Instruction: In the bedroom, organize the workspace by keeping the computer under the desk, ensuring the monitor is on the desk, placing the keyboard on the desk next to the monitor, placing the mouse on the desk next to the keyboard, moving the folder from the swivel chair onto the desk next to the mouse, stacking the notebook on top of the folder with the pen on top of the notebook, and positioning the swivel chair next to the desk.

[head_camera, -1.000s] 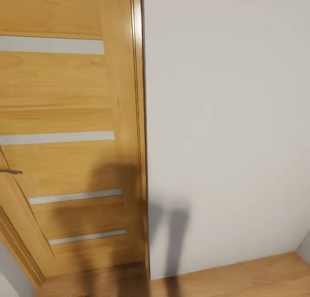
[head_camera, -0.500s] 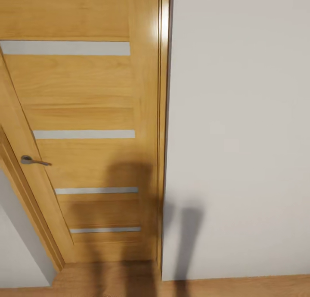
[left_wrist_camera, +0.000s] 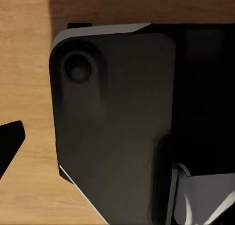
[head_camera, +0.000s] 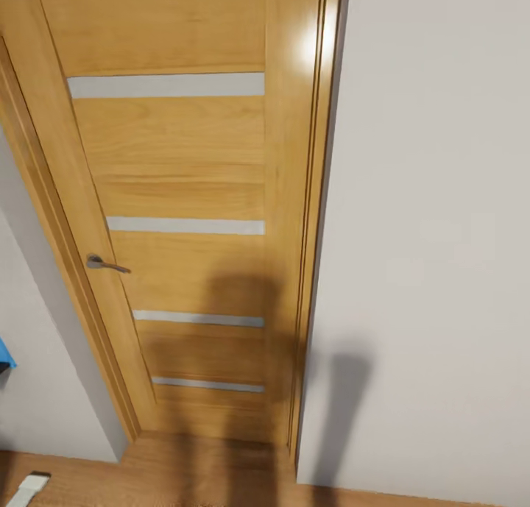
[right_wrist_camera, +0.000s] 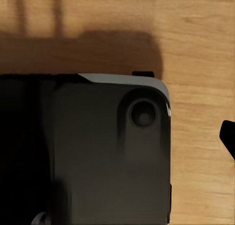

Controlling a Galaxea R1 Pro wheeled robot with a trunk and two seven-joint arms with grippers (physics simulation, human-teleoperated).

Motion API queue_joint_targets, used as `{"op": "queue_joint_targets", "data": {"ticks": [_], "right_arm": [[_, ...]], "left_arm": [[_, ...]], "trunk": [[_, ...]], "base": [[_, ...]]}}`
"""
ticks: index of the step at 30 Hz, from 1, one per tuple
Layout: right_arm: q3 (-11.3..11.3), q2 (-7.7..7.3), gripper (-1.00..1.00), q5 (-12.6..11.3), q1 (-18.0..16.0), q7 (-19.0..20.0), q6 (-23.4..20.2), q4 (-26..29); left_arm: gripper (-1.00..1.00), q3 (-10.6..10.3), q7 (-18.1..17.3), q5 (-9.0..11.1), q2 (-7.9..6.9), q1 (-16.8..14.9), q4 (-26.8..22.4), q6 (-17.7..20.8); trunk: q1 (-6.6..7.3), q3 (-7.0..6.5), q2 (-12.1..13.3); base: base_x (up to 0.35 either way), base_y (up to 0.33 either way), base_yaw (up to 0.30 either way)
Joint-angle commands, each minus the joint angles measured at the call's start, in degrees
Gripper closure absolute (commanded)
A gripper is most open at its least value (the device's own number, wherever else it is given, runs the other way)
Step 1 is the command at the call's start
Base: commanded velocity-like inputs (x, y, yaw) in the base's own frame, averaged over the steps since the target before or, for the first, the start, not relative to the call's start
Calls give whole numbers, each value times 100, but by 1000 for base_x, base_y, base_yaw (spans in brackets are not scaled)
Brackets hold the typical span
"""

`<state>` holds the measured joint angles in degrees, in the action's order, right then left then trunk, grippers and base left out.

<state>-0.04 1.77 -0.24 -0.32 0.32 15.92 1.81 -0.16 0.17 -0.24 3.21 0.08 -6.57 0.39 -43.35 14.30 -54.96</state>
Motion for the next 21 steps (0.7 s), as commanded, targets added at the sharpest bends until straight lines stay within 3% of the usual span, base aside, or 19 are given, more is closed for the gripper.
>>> {"op": "queue_joint_targets", "data": {"ticks": [1,21], "right_arm": [[-2,0,-100,-3,-3,3,35,26],[-4,-2,-100,-3,-3,-1,507,185]], "left_arm": [[-100,-1,2,-5,1,1,-22,-1],[-100,8,7,-4,-7,1,-442,-153]], "trunk": [[0,6,-4],[0,6,-4]], "base": [[0,0,263],[0,0,263]]}}
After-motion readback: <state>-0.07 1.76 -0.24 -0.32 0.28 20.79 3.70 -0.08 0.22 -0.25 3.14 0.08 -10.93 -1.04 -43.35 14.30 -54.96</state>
